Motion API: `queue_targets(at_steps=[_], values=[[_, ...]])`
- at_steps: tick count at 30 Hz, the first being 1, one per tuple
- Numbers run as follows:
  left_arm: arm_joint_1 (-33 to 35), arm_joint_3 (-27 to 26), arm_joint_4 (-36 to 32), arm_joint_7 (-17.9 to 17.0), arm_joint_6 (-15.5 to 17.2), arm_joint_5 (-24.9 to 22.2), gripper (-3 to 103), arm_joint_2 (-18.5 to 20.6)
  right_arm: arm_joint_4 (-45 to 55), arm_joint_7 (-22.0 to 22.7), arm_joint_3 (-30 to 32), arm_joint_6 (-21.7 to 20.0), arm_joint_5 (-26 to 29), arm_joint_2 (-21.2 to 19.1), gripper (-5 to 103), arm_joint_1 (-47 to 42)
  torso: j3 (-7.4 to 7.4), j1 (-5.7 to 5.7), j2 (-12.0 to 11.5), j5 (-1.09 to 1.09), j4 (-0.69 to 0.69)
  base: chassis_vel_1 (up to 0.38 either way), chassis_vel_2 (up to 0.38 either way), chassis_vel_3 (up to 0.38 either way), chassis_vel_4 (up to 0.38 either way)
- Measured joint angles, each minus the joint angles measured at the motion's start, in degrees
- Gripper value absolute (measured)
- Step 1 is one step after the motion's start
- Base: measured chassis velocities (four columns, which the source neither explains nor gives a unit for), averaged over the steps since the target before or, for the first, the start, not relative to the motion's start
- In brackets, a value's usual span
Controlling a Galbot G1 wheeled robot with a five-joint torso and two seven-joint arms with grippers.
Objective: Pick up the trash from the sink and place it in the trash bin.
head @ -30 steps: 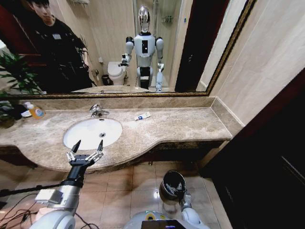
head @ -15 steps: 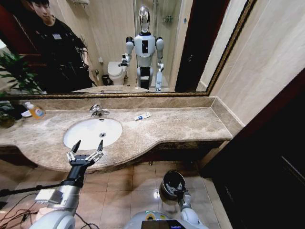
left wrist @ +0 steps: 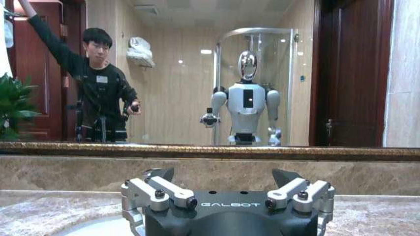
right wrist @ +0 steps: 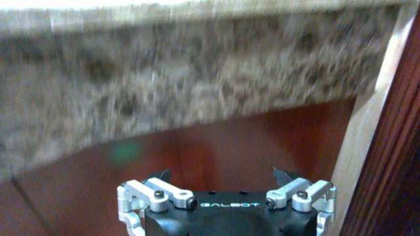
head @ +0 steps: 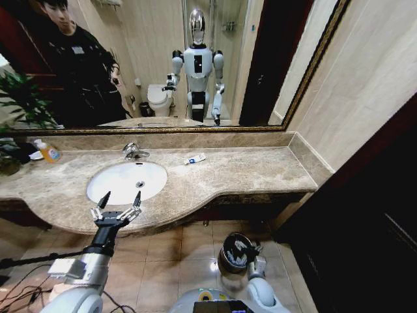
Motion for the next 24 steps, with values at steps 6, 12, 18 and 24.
queue_targets(at_steps=[6,12,18,24], values=[[0.00,0.00,0.00,0.00,0.00,0.00,100,0.00,14.23,1.73,0.75,-2.13,1.23,-2.15,100,-4.13,0.00,0.00,0.00,0.00,-0.01,0.000,0.000,0.000,0.000],[0.00,0.00,0.01,0.00,0.00,0.00,100,0.00,21.53,1.85,1.43,-4.39,0.94,-2.60,100,-4.40,0.00,0.01,0.00,0.00,-0.01,0.000,0.000,0.000,0.000],[0.00,0.00,0.00,0.00,0.00,0.00,100,0.00,27.50,0.88,1.81,-10.95,-0.75,0.26,100,-0.06,0.00,0.01,0.00,-0.01,0.00,0.000,0.000,0.000,0.000],[0.00,-0.01,0.00,0.00,0.00,0.00,100,0.00,27.28,-6.55,1.02,-14.90,-1.78,2.17,100,4.83,0.00,0.01,0.00,-0.01,0.00,0.000,0.000,0.000,0.000]])
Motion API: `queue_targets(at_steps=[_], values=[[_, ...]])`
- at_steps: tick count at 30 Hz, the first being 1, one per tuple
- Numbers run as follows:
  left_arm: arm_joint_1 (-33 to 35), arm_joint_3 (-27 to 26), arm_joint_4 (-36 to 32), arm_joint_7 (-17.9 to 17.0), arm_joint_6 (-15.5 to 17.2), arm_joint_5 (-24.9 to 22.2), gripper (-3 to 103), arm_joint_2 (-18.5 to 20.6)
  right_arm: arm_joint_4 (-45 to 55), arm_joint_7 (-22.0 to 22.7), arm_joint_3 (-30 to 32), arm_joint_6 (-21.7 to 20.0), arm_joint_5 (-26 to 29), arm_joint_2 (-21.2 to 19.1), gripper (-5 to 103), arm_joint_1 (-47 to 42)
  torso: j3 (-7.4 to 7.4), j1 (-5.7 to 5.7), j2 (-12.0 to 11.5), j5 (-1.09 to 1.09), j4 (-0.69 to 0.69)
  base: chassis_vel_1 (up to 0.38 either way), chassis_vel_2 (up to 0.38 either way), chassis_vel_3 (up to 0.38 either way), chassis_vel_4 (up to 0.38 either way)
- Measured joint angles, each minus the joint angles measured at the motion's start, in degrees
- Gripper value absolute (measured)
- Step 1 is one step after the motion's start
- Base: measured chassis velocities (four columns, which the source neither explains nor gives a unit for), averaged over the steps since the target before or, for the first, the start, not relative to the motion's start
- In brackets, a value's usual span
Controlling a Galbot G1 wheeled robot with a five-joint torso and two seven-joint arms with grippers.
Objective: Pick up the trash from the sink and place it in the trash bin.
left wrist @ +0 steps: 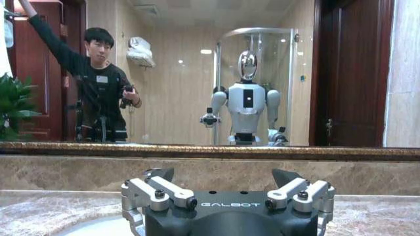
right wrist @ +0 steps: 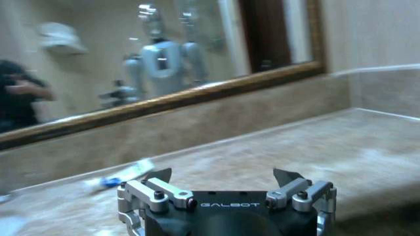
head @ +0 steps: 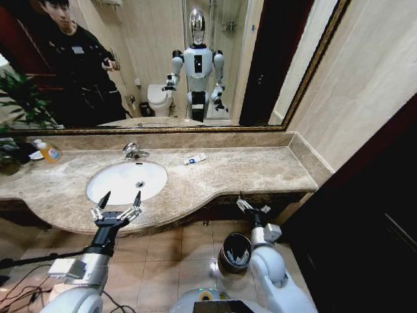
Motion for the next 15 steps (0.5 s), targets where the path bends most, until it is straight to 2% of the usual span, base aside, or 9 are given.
queue_targets(at_steps=[1,2,4,9,12,15], values=[[0.00,0.00,0.00,0.00,0.00,0.00,100,0.00,-1.14,-3.45,-0.25,-0.73,-0.57,0.04,100,1.78,0.00,0.00,0.00,0.00,0.00,0.000,0.000,0.000,0.000],[0.00,0.00,0.00,0.00,0.00,0.00,100,0.00,-1.14,-3.45,-0.25,-0.73,-0.57,0.04,100,1.78,0.00,0.00,0.00,0.00,0.00,0.000,0.000,0.000,0.000],[0.00,0.01,0.00,0.00,0.00,0.00,100,0.00,-2.97,-6.22,-1.22,-2.24,-0.66,-0.07,100,5.35,0.00,0.00,0.00,0.01,-0.01,0.000,0.000,0.000,0.000],[0.00,0.00,0.00,0.00,0.00,0.00,100,0.00,-7.04,-9.36,-2.70,-3.67,-0.17,-0.69,100,12.71,0.00,0.00,-0.01,0.00,0.00,0.000,0.000,0.000,0.000],[0.00,0.01,0.00,0.00,0.00,0.00,100,0.00,-12.89,-12.12,-4.35,-4.61,0.61,-2.00,100,19.93,0.01,0.01,-0.01,0.00,0.00,0.000,0.000,0.000,0.000],[0.00,0.01,0.00,0.00,0.00,0.00,100,0.00,-15.57,-12.66,-4.86,-5.78,1.31,-2.85,100,22.84,0.01,0.01,-0.01,0.01,0.00,0.000,0.000,0.000,0.000]])
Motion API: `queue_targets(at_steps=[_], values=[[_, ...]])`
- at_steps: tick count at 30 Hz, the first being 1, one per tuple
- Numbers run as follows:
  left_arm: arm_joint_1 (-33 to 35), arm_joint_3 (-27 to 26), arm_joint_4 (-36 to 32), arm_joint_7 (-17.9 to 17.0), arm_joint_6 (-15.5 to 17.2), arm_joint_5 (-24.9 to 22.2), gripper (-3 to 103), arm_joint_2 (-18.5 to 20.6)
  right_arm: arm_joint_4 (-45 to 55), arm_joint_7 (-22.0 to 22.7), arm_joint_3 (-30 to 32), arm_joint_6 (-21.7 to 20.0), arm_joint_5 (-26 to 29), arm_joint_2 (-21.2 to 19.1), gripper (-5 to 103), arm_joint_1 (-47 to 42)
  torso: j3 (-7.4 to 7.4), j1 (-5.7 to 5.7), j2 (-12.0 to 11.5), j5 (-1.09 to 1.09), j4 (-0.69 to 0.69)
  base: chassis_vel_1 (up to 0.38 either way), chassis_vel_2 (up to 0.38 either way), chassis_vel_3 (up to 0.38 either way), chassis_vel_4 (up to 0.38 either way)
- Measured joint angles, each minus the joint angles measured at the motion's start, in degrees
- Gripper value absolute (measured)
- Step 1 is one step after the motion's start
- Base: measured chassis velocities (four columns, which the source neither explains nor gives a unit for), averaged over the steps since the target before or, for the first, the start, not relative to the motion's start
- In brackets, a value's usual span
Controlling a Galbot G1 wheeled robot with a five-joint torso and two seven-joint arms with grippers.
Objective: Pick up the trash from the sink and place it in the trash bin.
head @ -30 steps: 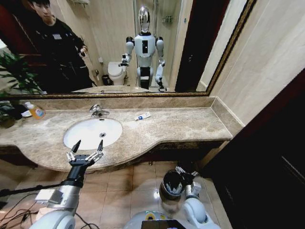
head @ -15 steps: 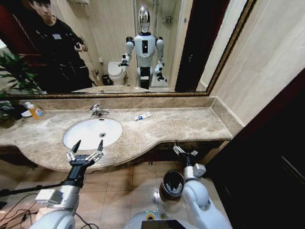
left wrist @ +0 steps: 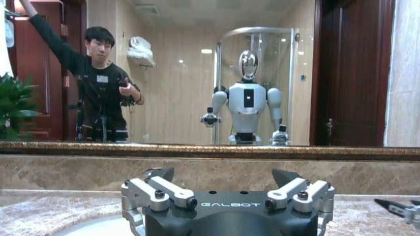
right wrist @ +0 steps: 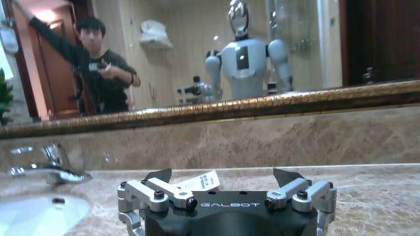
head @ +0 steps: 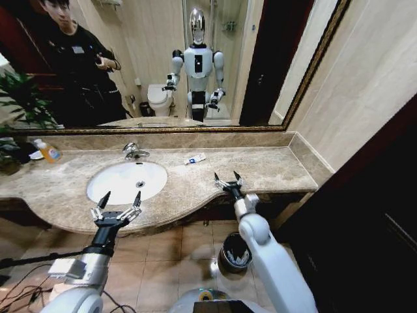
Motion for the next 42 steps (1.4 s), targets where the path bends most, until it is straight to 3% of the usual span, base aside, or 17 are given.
queue_targets(at_steps=[13,17,32,42], values=[[0.01,0.00,0.00,0.00,0.00,0.00,100,0.00,-14.45,-2.44,-5.88,-3.99,6.07,-1.14,100,17.33,-0.01,-0.01,0.00,-0.01,0.00,0.000,0.000,0.000,0.000],[0.00,0.00,0.00,0.00,0.00,0.00,100,0.00,-23.87,-4.46,-7.58,-2.42,5.43,1.46,100,23.51,0.00,0.00,0.00,-0.01,0.00,0.000,0.000,0.000,0.000],[0.00,0.00,0.00,0.00,0.00,0.00,100,0.00,-38.50,-11.38,-13.92,1.91,3.78,8.21,100,32.61,-0.01,-0.01,0.01,0.00,0.00,0.000,0.000,0.000,0.000],[0.00,0.00,0.00,0.00,0.00,0.00,100,0.00,-45.06,-13.86,-11.43,3.92,1.00,10.19,100,33.82,-0.01,-0.01,0.01,0.00,-0.01,0.000,0.000,0.000,0.000]])
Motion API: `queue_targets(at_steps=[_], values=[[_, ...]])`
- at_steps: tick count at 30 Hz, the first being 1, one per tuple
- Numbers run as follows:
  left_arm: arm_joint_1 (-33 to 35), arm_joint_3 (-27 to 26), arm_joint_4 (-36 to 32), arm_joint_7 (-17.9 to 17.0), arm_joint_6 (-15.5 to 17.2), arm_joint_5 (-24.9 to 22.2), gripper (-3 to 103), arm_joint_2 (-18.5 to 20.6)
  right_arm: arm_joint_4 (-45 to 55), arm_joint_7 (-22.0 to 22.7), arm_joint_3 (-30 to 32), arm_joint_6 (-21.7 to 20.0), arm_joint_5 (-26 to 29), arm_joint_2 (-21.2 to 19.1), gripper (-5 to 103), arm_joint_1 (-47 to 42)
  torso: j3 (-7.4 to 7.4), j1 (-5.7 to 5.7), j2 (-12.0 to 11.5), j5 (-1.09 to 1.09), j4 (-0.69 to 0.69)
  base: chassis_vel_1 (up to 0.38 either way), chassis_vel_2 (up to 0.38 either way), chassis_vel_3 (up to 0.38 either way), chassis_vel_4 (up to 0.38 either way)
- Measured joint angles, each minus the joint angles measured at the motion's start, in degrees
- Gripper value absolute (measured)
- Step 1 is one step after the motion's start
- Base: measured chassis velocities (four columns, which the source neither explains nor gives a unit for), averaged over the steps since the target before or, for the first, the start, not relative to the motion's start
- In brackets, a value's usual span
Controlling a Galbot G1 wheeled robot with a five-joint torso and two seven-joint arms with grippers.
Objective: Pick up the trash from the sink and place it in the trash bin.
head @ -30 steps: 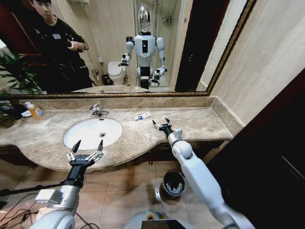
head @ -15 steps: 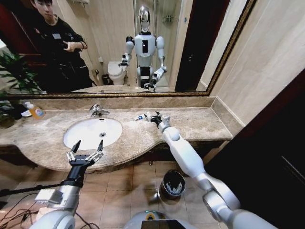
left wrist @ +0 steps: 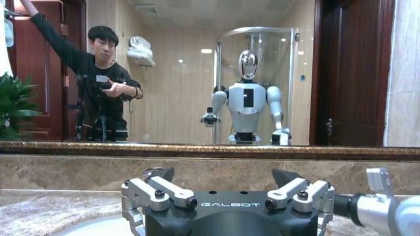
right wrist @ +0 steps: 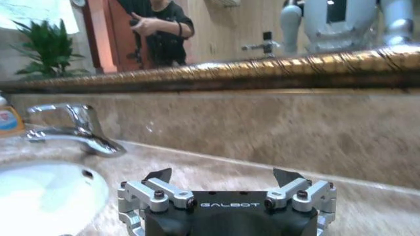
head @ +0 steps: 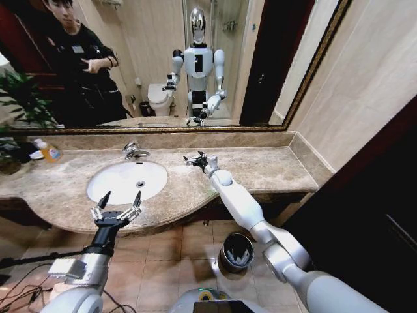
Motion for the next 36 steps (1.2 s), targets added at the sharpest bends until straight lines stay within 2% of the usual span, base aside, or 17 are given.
queue_targets(at_steps=[13,27,33,36], values=[[0.00,0.00,0.00,0.00,0.00,0.00,100,0.00,-1.43,-0.36,-0.07,1.38,-1.33,1.38,100,-0.63,0.00,0.00,0.00,0.00,0.00,0.000,0.000,0.000,0.000],[0.00,0.00,0.00,0.00,0.00,0.00,100,0.00,-4.73,-1.74,-5.27,3.50,-0.10,2.74,100,2.68,0.00,0.00,0.00,0.00,0.01,0.000,0.000,0.000,0.000],[0.00,0.00,0.00,0.00,0.00,0.00,100,0.00,-8.15,-0.76,-6.79,3.27,1.56,3.54,100,4.99,0.00,0.00,0.00,0.00,0.01,0.000,0.000,0.000,0.000],[0.00,0.00,0.00,0.00,0.00,0.00,100,0.00,-9.01,0.04,-8.01,1.36,2.72,3.45,100,5.74,0.00,0.00,0.00,0.00,0.01,0.000,0.000,0.000,0.000]])
